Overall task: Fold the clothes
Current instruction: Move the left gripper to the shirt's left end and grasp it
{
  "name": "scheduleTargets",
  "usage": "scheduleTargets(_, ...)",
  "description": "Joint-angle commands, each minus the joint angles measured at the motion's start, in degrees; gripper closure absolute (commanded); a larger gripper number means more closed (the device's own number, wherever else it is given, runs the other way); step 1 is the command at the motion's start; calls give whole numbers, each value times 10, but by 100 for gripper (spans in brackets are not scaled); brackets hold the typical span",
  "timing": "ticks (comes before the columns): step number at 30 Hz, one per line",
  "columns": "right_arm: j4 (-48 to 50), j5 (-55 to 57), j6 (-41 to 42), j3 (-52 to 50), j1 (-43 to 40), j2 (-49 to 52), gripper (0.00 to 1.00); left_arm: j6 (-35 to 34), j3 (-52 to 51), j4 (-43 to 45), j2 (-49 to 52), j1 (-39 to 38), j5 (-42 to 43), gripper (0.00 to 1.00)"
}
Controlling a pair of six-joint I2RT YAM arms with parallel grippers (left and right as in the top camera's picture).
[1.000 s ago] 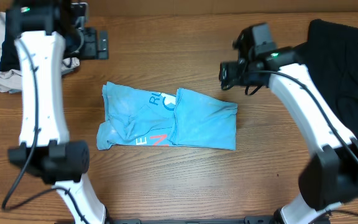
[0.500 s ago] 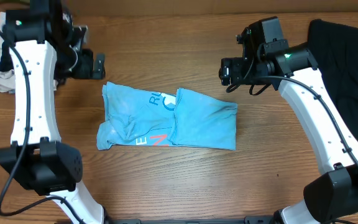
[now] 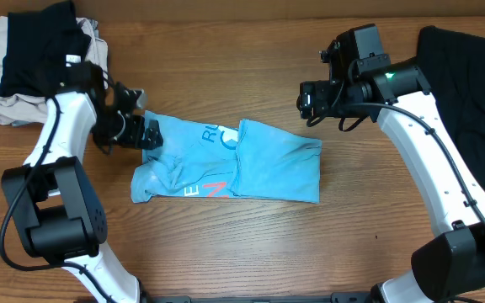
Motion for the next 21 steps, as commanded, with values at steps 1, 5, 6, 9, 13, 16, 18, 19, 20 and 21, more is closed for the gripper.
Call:
scheduleTargets(1, 1, -3, -4, 3, 2, -1, 8, 21, -59, 44, 2, -1, 22, 0)
scheduleTargets(5, 1, -3, -4, 3, 2, -1, 8, 23, -100, 95, 2, -1, 26, 0)
scheduleTargets(6, 1, -3, -4, 3, 2, -1, 8, 23, -108, 105, 2, -1, 26, 0)
scheduleTargets(9, 1, -3, -4, 3, 2, -1, 8, 23, -123, 124, 2, -1, 26, 0)
scheduleTargets(13, 2, -3, -4, 3, 2, -1, 8, 42, -146, 137, 2, -2, 45, 2)
scheduleTargets(16, 2, -3, -4, 3, 2, -1, 8, 42, -170, 151, 2, -5, 61, 4)
scheduleTargets(18, 2, -3, -4, 3, 2, -1, 8, 42, -186, 156, 2, -9, 71, 6)
scheduleTargets(19, 2, -3, -4, 3, 2, -1, 8, 40, -193, 159, 2, -11, 73, 8)
scheduleTargets(20, 3, -3, -4, 3, 2, -1, 8, 36, -199, 159, 2, -12, 72, 10)
scheduleTargets(21, 3, -3, -4, 3, 2, -1, 8, 30, -205, 160, 2, -14, 73, 14)
